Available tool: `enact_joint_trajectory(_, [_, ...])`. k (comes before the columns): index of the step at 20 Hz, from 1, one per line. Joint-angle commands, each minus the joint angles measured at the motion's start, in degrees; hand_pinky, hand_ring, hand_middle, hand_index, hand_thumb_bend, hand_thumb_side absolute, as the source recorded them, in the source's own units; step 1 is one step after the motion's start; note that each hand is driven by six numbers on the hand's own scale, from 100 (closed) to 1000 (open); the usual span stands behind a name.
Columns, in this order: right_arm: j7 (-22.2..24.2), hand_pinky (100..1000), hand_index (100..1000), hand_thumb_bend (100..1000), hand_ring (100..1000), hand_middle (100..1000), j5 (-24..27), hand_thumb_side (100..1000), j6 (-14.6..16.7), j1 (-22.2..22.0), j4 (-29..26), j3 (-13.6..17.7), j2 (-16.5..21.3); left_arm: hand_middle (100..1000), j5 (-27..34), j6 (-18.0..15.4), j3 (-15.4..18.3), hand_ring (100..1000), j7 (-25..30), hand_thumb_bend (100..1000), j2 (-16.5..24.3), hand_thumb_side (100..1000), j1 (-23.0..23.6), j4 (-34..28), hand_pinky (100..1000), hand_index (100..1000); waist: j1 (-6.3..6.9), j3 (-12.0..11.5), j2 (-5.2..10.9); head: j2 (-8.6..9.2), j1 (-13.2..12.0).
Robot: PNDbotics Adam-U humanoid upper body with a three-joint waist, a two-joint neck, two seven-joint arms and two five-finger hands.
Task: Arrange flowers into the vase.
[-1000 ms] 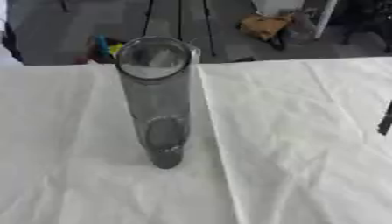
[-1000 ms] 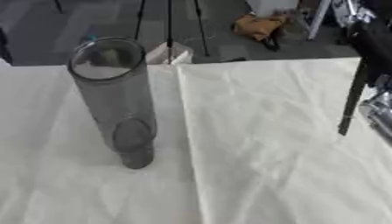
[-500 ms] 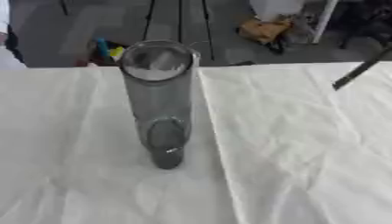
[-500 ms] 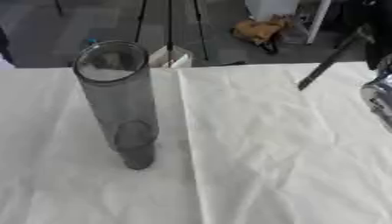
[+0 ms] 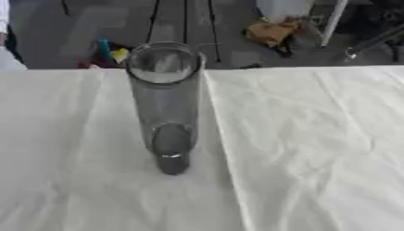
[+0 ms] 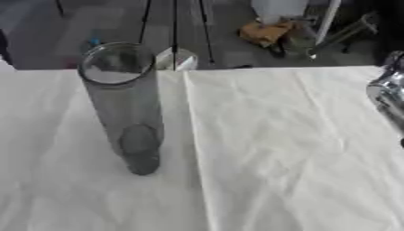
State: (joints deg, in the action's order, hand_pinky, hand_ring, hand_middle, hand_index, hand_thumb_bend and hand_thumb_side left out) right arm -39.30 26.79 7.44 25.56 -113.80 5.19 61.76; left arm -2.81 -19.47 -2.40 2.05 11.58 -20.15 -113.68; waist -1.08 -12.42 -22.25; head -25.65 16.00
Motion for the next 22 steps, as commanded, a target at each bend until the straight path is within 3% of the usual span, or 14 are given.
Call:
enact_joint_trajectory(1, [1.0,100,100,437,100,100,-1.0,508,0.1,0.7,-0.8,0.1,2.3,789,0.2,0.2,-0.5,585,0.1,100,1.3,1000,-0.5,-0.9,557,904,-1.03,-0.1,1.84,0.43,0.2])
enact_joint_trajectory(4, [2.2,100,100,460,100,100,-0.7,500,-0.1,1.1,-0.8,-0.4,2.1,789,0.2,0.2,-0.5,585,0.2,100,1.3,1000,-0.6,-0.9,557,904,-1.21,-0.2,1.76,0.55,0.4])
enact_joint_trajectory(9, [2.8,100,100,425,100,100,0.3,496,0.0,2.5,-0.8,-0.8,1.9,790,0.3,0.2,-0.7,586,0.3,100,1.4,999,-0.9,-0.9,557,904,-1.31,-0.6,1.86,1.09,1.9])
enact_joint_trajectory(12, [3.0,100,100,418,100,100,1.5,489,-0.2,3.9,-0.8,-1.1,1.9,789,0.5,0.2,-0.8,586,0.4,100,1.5,998,-0.9,-0.9,557,904,-1.42,-0.9,2.11,1.18,2.7])
enact_joint_trajectory(13, [3.1,100,100,456,100,100,2.0,483,-0.4,4.4,-0.8,-1.2,1.8,789,0.5,0.2,-0.9,586,0.5,100,1.5,1000,-0.9,-0.9,558,904,-1.45,-1.0,2.22,1.22,3.0])
enact_joint_trajectory(14, [3.2,100,100,416,100,100,2.5,484,-0.6,4.9,-0.8,-1.3,1.7,789,0.6,0.2,-0.9,586,0.5,100,1.5,998,-0.9,-0.9,558,904,-1.48,-1.1,2.32,1.24,3.2])
enact_joint_trajectory(22, [4.6,100,100,415,100,100,7.3,452,-2.5,7.6,-0.8,-1.9,1.5,789,1.0,0.6,-1.0,587,0.7,100,1.6,997,-0.8,-0.9,558,903,-1.9,-1.8,3.29,1.05,3.9])
